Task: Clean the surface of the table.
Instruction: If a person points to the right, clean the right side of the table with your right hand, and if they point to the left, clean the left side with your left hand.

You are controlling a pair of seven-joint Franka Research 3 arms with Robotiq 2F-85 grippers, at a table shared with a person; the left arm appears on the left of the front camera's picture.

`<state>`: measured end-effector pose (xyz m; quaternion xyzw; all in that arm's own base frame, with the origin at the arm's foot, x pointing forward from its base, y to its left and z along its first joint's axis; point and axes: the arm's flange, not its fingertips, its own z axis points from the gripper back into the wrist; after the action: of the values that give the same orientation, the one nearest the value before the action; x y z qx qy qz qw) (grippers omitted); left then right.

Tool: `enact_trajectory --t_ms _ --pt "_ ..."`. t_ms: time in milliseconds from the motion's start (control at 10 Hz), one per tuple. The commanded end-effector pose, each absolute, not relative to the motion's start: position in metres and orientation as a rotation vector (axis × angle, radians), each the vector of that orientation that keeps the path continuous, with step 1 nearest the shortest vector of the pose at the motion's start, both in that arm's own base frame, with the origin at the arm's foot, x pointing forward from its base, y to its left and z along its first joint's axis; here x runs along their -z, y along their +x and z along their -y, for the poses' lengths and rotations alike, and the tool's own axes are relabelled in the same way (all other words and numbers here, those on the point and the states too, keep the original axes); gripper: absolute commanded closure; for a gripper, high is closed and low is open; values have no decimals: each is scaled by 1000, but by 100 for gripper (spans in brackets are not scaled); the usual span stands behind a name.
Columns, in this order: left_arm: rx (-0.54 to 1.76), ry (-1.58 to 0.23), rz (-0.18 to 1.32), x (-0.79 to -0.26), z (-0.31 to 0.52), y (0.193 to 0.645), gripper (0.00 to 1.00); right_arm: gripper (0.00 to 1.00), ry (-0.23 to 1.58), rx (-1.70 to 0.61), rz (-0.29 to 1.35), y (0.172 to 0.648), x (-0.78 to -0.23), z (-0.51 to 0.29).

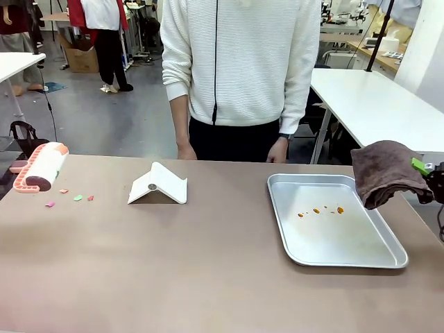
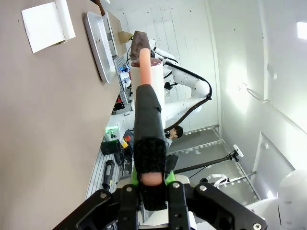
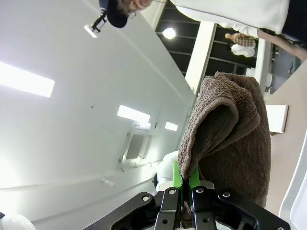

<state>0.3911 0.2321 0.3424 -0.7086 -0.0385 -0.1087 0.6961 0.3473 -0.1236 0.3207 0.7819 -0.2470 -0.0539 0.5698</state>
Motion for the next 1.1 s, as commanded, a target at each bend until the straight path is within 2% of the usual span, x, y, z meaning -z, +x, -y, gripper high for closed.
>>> enact_trajectory --t_ms 0,800,900,1000 --pt "245 -1583 93 -347 -232 386 93 100 1831 114 567 344 -326 124" --pt "245 -1583 93 -347 -232 386 93 100 1831 114 567 344 -326 124" --pt "245 -1583 93 -347 -232 386 93 94 1835 127 580 347 -321 124" --pt "245 -1583 93 -347 -232 386 93 94 1760 74 554 354 -323 115"
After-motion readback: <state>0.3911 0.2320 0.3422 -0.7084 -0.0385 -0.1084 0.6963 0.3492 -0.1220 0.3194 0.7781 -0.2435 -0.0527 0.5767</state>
